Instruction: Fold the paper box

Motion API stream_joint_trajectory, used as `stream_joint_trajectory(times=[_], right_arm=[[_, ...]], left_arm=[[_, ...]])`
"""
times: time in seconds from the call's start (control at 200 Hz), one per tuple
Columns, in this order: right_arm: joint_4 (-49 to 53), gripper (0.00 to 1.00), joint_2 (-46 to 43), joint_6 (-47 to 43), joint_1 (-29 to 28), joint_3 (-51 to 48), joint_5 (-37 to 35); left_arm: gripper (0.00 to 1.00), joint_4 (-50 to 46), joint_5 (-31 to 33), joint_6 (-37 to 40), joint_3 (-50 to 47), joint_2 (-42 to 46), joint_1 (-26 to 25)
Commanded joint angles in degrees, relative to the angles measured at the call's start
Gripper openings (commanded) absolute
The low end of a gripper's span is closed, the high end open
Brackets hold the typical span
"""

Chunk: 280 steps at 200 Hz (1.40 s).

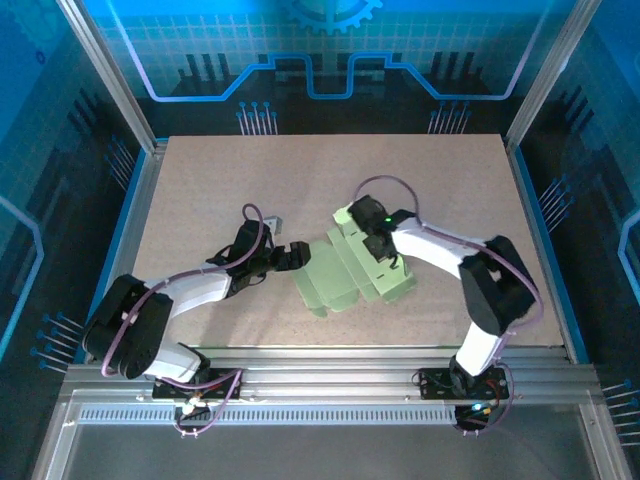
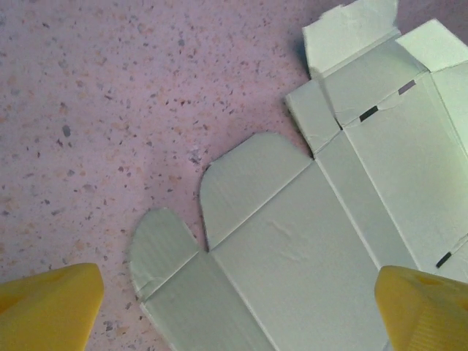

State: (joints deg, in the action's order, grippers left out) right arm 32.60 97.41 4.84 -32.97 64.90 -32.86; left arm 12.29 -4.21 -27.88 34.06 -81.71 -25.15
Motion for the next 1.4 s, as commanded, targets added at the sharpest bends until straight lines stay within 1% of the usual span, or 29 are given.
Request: stream_joint_trajectory(times=[0.0,0.065,0.135,0.23,0.335,0.365,0.41,0.435,0.51,0.655,0.78,0.906,1.106,1.396], right_arm=[[-7.5,0.00,-4.6,-4.0,4.3,-2.9,15.0],[-8.7,0.00,-5.4,-4.5,6.0,-3.5,17.4],[-9.1,0.00,-5.8,-5.1,7.1,-3.6,18.6],[-9.2,0.00,-5.7,-6.3,7.6,-3.5,19.2],[-9.3,0.00,-5.7,-7.5,7.8,-3.5,20.6],[-9.4,0.00,-5.8,-7.8,7.7,-3.5,21.6],[-9.1,0.00,-5.9,-8.3,7.8,-3.3,23.2],[-8.8,0.00,-5.9,-8.5,7.8,-3.2,24.1],[-8.2,0.00,-6.0,-9.0,7.7,-3.0,25.9],[-7.8,0.00,-6.4,-9.7,7.7,-3.3,28.5],[-7.4,0.00,-6.4,-10.1,7.4,-3.3,28.9],[-6.9,0.00,-6.4,-10.3,7.2,-3.3,28.8],[-6.7,0.00,-6.0,-10.2,7.0,-3.2,28.9],[-6.8,0.00,-5.1,-10.2,6.8,-2.6,29.7]], left_arm=[[0.98,0.7,1.7,4.8,3.0,2.5,-0.3],[0.98,1.5,1.9,7.6,4.7,2.8,-0.3],[0.99,4.7,0.2,12.4,5.9,2.3,-0.3],[0.98,7.0,-3.7,20.8,9.2,0.1,-0.3],[0.98,5.3,-7.9,30.5,14.6,-4.2,-0.3],[0.97,4.7,-10.9,33.3,16.3,-5.6,-0.3],[0.93,3.0,-16.8,39.0,18.5,-7.7,-0.3],[0.91,2.2,-18.9,41.2,19.8,-9.0,-0.3],[0.86,-1.4,-21.4,45.4,24.4,-12.6,-0.1],[0.77,-13.8,-28.2,56.3,34.8,-19.7,0.6],[0.65,-21.9,-32.4,64.9,42.6,-25.6,1.2],[0.65,-25.8,-35.4,68.5,48.4,-30.3,2.2],[0.66,-24.8,-38.7,69.8,51.8,-34.8,2.8],[0.66,-28.0,-39.0,70.0,58.5,-41.1,2.9]])
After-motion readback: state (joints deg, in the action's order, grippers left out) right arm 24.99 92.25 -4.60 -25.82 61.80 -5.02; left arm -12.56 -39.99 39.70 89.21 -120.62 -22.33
